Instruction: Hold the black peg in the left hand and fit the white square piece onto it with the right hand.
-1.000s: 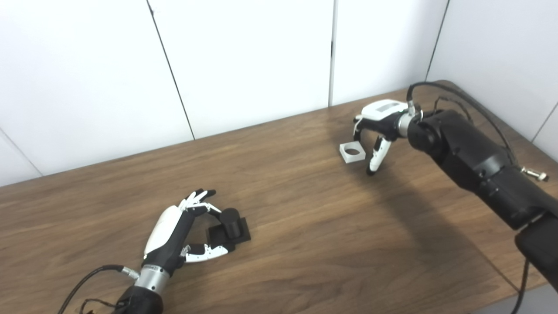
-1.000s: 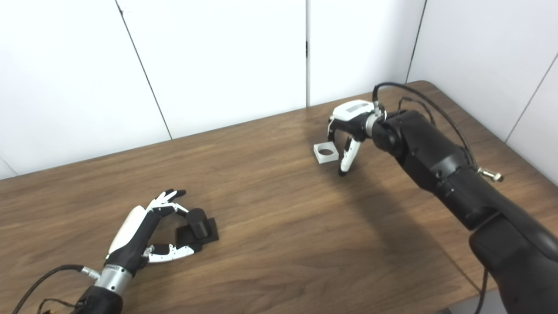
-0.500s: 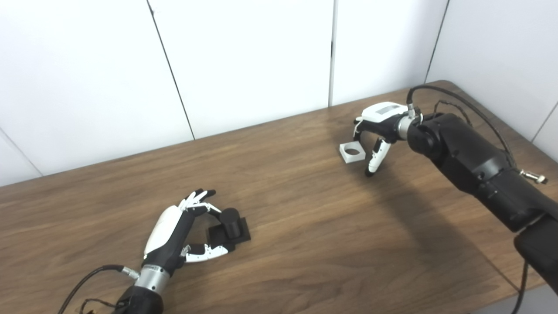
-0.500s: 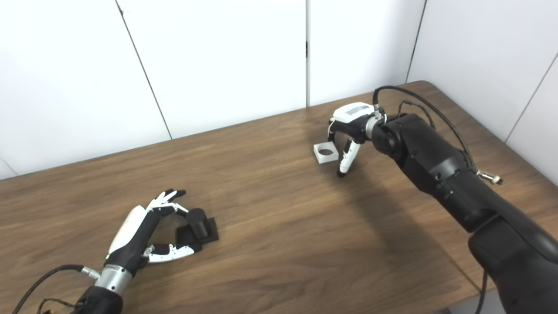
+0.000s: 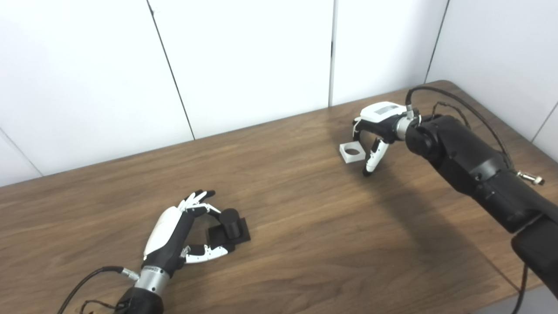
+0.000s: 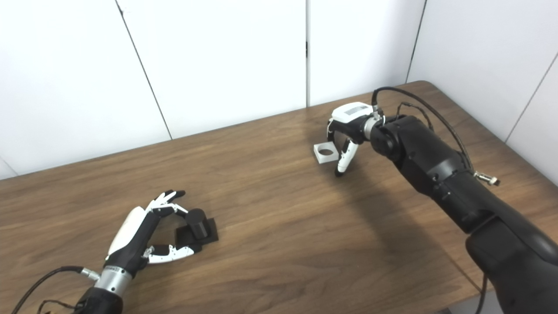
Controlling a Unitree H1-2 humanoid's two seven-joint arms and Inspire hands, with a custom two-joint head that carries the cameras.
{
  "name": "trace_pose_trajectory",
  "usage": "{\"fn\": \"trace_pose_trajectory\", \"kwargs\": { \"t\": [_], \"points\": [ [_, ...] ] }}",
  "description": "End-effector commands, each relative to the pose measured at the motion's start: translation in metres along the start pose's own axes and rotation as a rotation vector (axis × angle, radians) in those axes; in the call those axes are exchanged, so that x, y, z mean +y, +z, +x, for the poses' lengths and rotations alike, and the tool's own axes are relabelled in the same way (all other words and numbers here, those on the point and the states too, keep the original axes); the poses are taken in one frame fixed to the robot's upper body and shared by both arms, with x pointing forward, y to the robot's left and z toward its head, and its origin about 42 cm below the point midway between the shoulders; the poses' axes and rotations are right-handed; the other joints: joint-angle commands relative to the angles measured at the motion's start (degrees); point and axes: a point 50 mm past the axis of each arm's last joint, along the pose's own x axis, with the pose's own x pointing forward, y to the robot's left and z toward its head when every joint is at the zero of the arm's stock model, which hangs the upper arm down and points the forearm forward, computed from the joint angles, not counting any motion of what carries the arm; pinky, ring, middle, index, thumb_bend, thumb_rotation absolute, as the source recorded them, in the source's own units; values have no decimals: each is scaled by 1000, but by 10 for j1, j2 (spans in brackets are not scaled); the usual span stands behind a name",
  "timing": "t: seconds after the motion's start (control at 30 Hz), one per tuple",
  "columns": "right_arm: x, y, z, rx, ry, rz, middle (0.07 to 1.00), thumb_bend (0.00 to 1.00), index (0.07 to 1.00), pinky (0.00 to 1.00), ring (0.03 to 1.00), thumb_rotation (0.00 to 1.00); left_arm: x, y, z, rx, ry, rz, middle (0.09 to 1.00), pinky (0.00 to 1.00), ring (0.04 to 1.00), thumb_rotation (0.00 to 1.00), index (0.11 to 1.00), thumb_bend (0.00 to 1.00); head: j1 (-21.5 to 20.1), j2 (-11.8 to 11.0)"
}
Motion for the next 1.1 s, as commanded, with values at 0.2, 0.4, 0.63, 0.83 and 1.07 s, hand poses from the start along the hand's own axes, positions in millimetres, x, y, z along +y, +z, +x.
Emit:
{"fn": "trace_pose_trajectory", "kwargs": {
  "t": [0.2,0.4,0.63,0.83,1.07],
  "points": [
    [-28,5,8,-13,-53,-19,932,879,757,998,978,393,0,-12,-11,66,-37,44,926,1000,988,71,490,523,6,3],
    [-28,7,13,-13,-55,-24,923,856,738,989,966,380,3,-12,-12,68,-31,46,924,1000,984,72,490,523,7,4],
    [-25,6,16,-14,-77,-20,901,809,678,987,947,323,3,-11,-12,70,-32,48,924,1000,987,73,490,522,7,7],
    [-24,4,16,-7,-92,-21,880,771,635,971,934,263,4,-11,-11,68,-32,54,923,1000,984,73,490,522,10,8],
    [-23,4,14,-12,-130,-17,855,541,503,954,911,158,6,-10,-11,71,-32,56,924,1000,984,73,490,522,11,9]
  ]
}}
